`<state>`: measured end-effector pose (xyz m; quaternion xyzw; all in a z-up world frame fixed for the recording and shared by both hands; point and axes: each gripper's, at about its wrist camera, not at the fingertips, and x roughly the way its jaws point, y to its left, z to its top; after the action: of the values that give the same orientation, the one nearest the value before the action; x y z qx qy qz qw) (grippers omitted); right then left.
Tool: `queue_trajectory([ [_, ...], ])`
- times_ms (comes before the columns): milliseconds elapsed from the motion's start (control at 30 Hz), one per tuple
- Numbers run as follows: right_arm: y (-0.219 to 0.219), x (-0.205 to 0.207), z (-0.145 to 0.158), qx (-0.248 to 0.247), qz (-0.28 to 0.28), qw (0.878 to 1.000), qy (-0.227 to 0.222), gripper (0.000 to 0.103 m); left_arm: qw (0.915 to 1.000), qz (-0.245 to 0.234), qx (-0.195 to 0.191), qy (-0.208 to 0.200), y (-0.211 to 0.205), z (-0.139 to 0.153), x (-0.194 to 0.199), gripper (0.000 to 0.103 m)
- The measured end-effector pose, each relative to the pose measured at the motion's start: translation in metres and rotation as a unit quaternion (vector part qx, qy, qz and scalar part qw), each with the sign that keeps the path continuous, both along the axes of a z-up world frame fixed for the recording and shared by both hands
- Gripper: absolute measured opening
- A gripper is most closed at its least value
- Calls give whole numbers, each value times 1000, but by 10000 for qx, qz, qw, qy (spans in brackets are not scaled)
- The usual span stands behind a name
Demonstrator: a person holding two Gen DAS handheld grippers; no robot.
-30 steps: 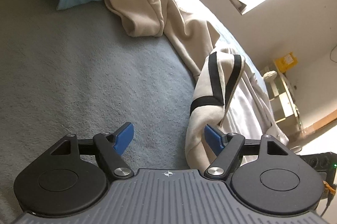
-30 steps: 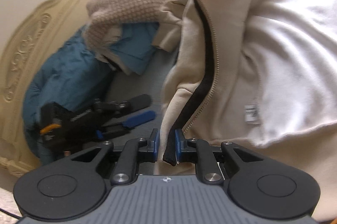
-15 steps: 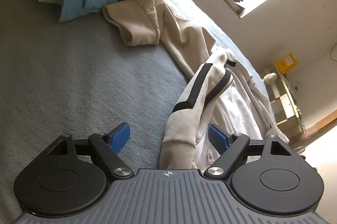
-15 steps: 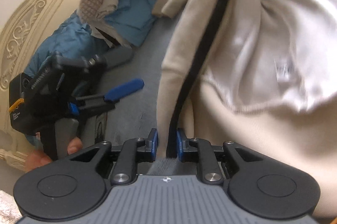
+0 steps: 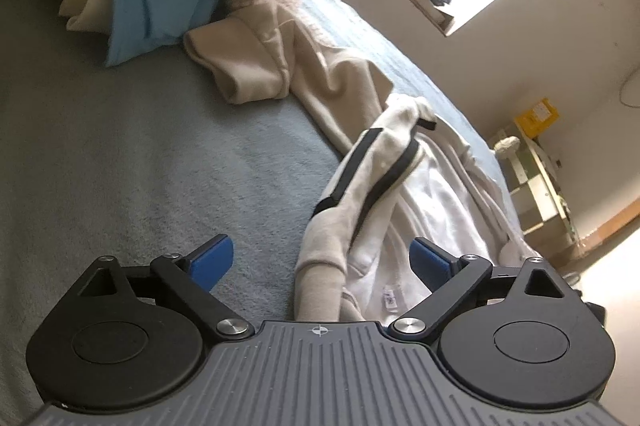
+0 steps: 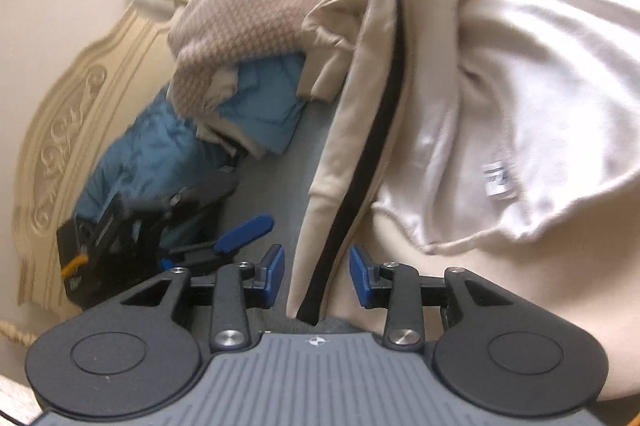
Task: Fold clothes
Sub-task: 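Lay the sleeve onto the hoodie front with the left gripper and open it, then grasp the zipper edge with the left gripper while the right tool smooths the hoodie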
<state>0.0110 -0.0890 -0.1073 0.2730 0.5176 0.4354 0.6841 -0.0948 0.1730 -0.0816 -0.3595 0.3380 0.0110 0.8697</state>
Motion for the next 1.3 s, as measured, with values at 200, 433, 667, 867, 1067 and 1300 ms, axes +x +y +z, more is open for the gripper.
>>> queue_trajectory([
  [200, -30, 9, 7, 176, -608, 9979, -131, 39, 9962, -753, 422, -131, -20, 26, 36, 101],
  [433, -98, 34, 22, -202, -1907, 9807, -391, 39, 9880, -1330, 779, -106, -60, 37, 98, 101],
  [667, -158, 62, 56, -1812, -2756, 9326, -1462, 44, 9701, -1691, 1730, 213, -88, 19, 137, 101],
  [867, -171, 115, 74, -2716, -2350, 9137, -1903, 47, 9648, -1782, 1896, 384, -90, 1, 162, 99],
  [1067, -133, 174, 66, -3319, -1511, 9096, -1992, 66, 9655, -1802, 1844, 373, -87, -6, 184, 62],
  [1300, -81, 235, 32, -3868, -1087, 8858, -2321, 66, 9713, -1564, 1728, 466, -72, -19, 194, 22],
])
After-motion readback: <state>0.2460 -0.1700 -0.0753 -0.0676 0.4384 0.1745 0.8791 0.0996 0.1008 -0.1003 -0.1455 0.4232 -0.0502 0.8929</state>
